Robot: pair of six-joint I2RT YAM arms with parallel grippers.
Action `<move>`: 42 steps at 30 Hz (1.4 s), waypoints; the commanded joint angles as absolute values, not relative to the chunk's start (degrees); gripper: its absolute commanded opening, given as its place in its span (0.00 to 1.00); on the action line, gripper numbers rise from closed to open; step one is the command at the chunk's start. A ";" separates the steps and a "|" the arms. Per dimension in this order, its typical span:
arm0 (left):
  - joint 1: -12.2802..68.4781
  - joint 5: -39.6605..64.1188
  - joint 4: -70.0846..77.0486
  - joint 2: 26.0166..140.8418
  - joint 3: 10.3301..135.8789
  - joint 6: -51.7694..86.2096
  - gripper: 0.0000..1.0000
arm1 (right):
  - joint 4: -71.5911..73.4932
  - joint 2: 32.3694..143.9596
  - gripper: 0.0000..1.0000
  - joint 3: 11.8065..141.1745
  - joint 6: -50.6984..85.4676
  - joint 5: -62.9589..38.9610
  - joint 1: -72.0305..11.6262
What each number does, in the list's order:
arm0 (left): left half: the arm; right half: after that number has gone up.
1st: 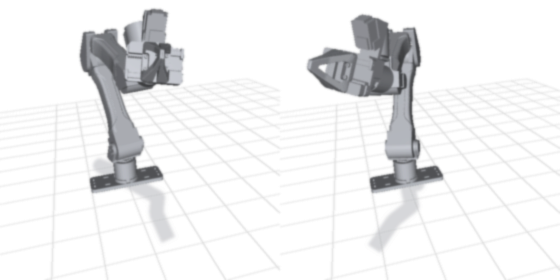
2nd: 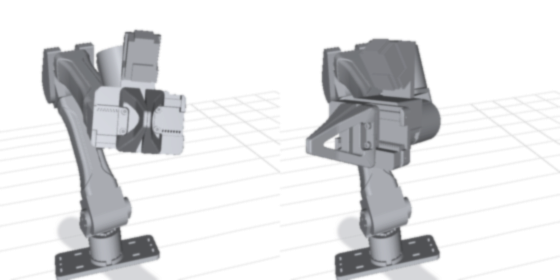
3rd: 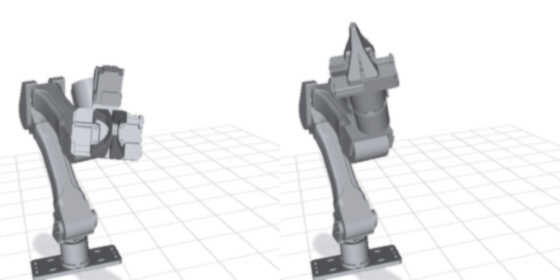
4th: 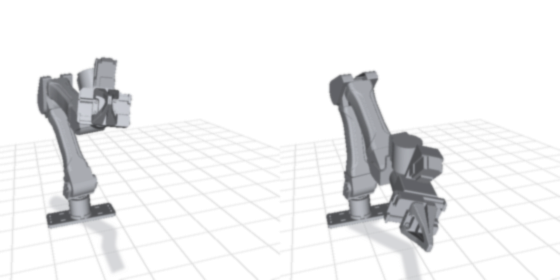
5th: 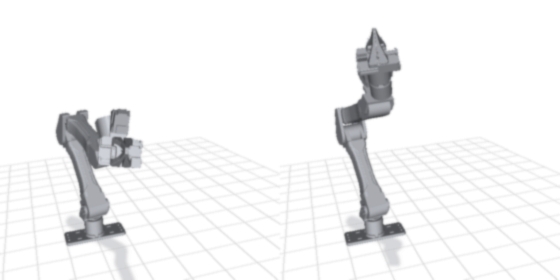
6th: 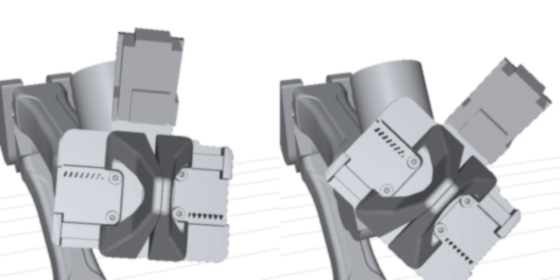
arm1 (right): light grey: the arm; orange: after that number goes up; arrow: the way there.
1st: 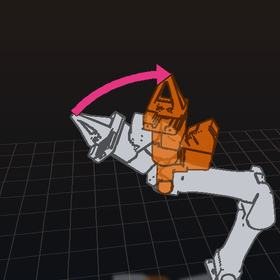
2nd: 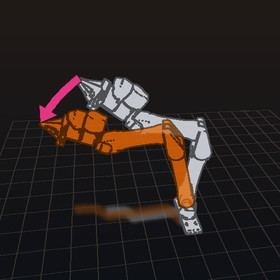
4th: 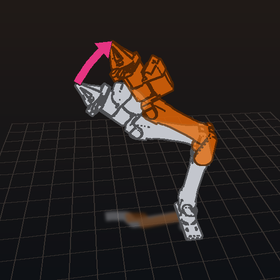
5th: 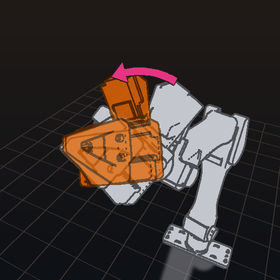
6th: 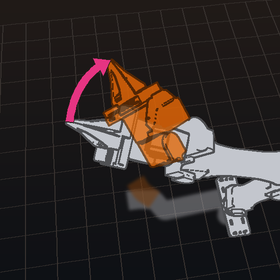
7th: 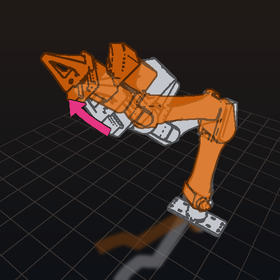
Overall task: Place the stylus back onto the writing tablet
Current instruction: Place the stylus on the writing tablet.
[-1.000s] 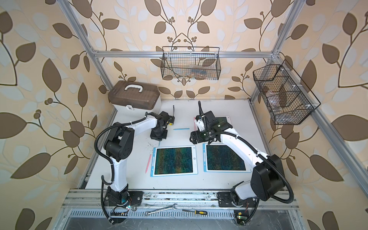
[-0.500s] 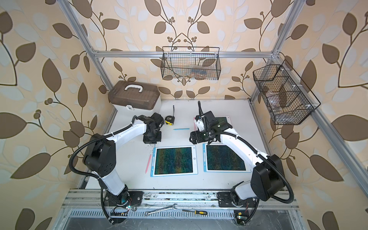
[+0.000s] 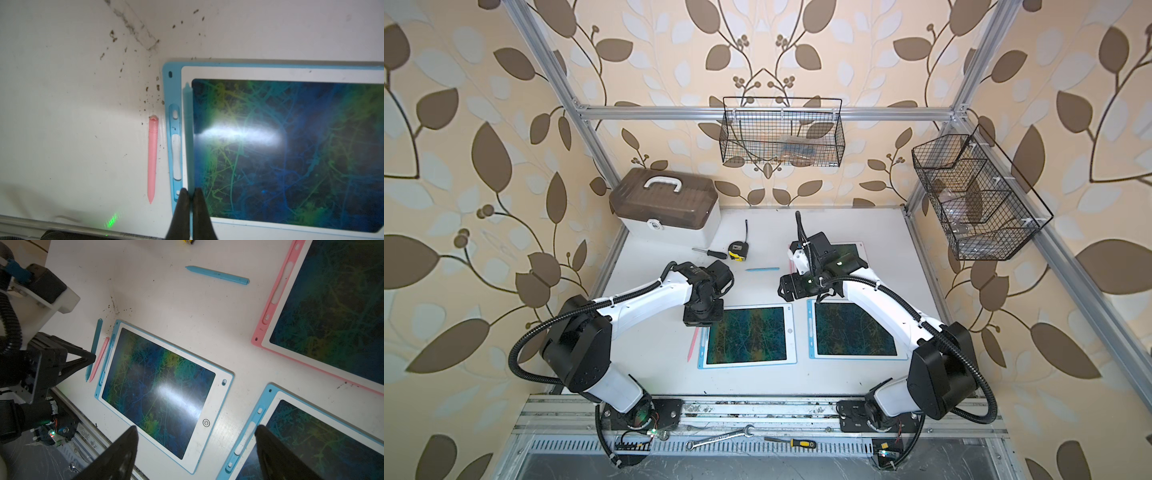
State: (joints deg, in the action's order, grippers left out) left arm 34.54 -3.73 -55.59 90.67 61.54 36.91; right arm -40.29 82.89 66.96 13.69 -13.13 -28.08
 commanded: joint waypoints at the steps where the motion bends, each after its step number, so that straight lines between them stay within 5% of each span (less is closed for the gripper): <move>1: 35.06 -6.28 -58.12 88.47 60.35 39.20 0.00 | -39.84 81.65 0.88 66.00 13.80 -13.79 -28.57; 42: 36.04 -7.29 -54.55 96.33 57.00 36.38 0.00 | -40.27 81.72 0.88 66.80 13.71 -13.27 -28.98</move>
